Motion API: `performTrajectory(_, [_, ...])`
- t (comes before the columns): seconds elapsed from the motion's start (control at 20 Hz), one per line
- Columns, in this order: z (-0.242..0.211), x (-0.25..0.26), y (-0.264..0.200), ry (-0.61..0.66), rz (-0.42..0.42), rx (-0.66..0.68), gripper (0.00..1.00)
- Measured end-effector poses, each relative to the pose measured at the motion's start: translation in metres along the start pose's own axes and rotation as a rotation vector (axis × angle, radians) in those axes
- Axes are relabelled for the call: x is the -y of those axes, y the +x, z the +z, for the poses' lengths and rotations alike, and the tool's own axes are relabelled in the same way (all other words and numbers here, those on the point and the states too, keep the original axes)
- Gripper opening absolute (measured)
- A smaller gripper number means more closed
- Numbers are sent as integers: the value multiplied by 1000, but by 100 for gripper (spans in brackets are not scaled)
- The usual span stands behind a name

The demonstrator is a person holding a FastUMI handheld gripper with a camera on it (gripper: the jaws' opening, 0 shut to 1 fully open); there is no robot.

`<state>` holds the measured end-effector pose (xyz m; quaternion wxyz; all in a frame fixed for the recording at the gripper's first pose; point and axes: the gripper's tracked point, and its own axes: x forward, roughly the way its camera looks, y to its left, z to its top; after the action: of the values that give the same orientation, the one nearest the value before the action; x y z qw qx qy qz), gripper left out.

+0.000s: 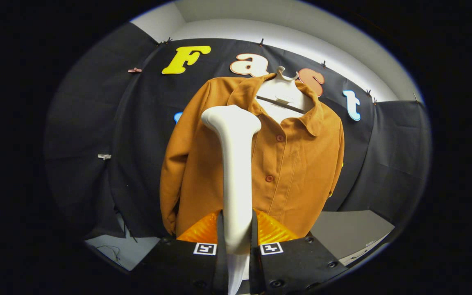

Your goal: Iron the clothes twice with a garment steamer, once on the left side and once on the right side.

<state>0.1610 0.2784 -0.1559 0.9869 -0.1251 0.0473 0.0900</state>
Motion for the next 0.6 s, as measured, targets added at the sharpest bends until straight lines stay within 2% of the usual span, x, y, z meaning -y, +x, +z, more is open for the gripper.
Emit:
performTrajectory(0.15, [-13,1,4,-38,-12,-17,24])
performTrajectory(0.6, [-61,-5,15,-44,27,-114,24])
